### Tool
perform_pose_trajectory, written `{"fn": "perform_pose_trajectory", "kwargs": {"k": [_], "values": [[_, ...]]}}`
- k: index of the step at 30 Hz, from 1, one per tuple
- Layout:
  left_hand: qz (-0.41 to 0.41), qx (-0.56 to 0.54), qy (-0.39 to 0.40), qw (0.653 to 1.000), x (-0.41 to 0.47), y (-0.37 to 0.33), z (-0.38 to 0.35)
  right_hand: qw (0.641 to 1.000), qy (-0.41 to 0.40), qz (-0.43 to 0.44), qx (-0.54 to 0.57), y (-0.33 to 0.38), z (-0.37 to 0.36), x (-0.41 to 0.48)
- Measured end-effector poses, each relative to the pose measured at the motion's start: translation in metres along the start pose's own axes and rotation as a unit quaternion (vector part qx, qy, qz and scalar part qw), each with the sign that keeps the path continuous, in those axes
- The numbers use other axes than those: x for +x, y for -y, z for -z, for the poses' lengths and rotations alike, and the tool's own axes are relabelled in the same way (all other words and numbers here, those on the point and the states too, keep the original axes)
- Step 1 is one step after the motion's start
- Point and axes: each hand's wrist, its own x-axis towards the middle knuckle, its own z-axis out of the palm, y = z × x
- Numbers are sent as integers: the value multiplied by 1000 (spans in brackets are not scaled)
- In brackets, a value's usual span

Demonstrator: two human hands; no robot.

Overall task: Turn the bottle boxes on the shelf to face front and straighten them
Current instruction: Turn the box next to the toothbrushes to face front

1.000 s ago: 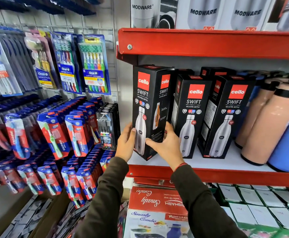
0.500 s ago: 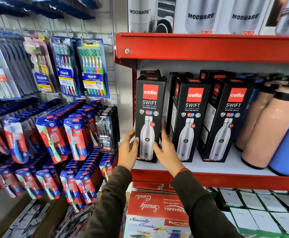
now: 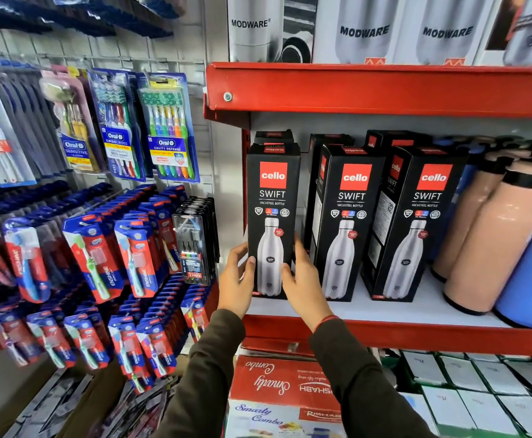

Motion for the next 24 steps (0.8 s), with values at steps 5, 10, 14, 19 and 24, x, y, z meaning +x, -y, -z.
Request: {"fn": "perform_pose_trajectory", "kwargs": {"k": [5,10,14,19,24], "values": [[7,-1,-7,1000,-2,-2,0,996,-80,0,50,4,-5,-9],[5,-11,-9,1000,-8,-2,2,995,-76,1,71,4,0,-17],[2,-25,-7,1000,-17,-6,4,993,-84,0,77,3,3,-25],[5,-31,-13,999,-31,-9,7,992,-91,10,87,7,8,-40],[5,-25,-19,999,-45,-13,10,992,-96,11,87,14,11,-53]]}}
